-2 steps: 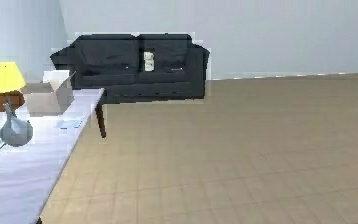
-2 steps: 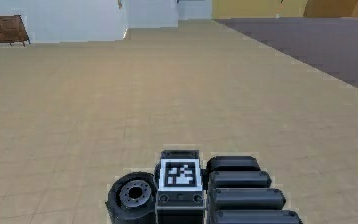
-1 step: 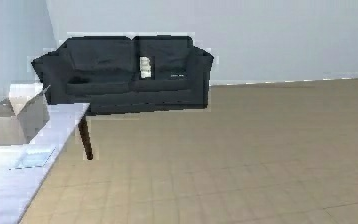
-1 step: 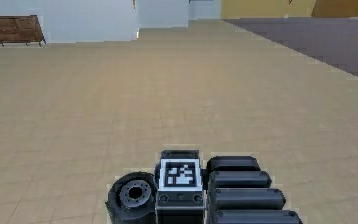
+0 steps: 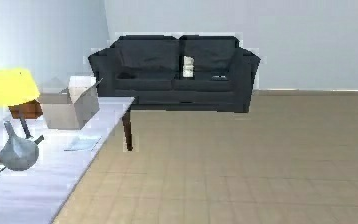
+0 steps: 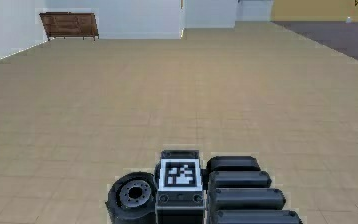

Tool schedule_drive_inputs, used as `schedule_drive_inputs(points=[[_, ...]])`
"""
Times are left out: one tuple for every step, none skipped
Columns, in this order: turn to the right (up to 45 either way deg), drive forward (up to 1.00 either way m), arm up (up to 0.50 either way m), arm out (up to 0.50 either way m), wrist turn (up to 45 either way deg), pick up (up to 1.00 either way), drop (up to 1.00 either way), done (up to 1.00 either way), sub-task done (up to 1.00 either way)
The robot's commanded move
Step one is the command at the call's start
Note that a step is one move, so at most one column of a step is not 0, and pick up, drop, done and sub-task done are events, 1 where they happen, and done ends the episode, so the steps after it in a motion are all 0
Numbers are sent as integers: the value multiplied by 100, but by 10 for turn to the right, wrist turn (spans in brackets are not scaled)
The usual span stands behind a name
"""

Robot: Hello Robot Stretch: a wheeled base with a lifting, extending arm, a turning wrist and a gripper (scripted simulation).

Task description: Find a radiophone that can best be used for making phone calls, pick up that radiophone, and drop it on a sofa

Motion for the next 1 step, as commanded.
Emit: schedule_drive_inputs(points=[[0,100,0,0,0,0,0,0,0]])
